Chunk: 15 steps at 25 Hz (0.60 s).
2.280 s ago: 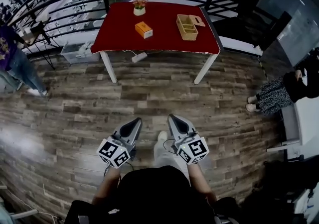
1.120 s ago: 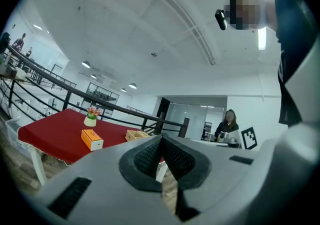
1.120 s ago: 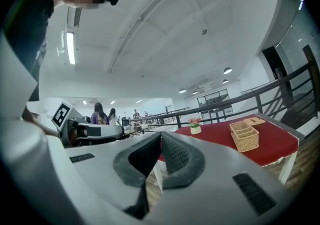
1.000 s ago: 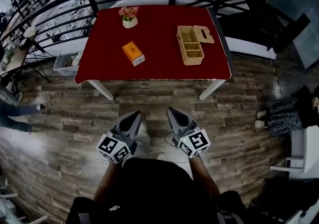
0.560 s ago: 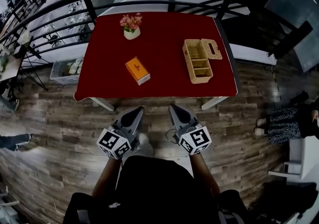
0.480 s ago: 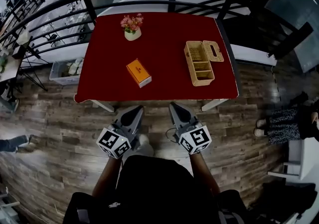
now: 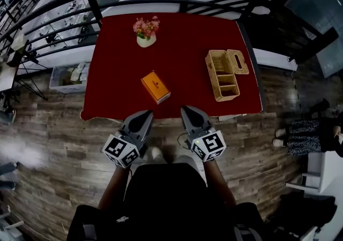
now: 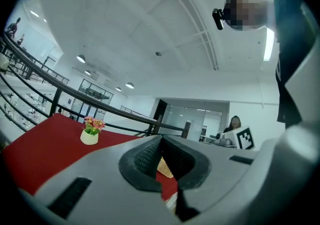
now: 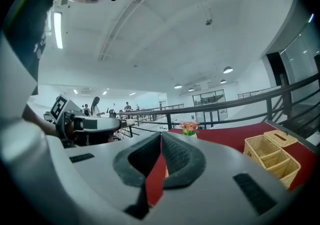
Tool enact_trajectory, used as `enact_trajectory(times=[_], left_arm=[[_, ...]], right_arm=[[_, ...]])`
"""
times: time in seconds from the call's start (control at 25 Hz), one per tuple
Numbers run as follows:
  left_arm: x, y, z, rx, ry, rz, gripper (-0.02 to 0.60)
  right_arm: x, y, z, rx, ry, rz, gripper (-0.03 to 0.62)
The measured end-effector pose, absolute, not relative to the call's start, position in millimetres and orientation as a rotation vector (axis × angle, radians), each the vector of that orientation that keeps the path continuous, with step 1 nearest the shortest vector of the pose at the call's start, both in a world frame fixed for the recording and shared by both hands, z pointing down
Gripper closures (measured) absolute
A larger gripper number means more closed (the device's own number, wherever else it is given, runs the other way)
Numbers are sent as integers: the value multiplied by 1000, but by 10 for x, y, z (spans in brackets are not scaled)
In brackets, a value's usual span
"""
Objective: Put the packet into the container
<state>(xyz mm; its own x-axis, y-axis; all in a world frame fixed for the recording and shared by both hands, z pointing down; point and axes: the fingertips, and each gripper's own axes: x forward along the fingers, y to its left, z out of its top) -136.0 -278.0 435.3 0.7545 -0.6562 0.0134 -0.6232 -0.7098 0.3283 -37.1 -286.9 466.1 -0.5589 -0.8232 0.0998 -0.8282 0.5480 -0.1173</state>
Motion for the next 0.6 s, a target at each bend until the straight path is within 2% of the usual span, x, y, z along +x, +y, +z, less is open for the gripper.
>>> enact_trajectory(times=[0.52,0.56,0.6], left_arm=[[-1445,-3262,4670,2585,-1036,-165,572],[-1468,-3280,4687,2572,-1055,-158,572],[-1496,-3294,4719,2564,-1072,-156,572]], right_arm=[[-635,-3610,5369,1275,-2638,356,568],[-679,-3673,5461,1252,-2631,373,557],[-733,-3737,5560,1225,-2623,393,516]])
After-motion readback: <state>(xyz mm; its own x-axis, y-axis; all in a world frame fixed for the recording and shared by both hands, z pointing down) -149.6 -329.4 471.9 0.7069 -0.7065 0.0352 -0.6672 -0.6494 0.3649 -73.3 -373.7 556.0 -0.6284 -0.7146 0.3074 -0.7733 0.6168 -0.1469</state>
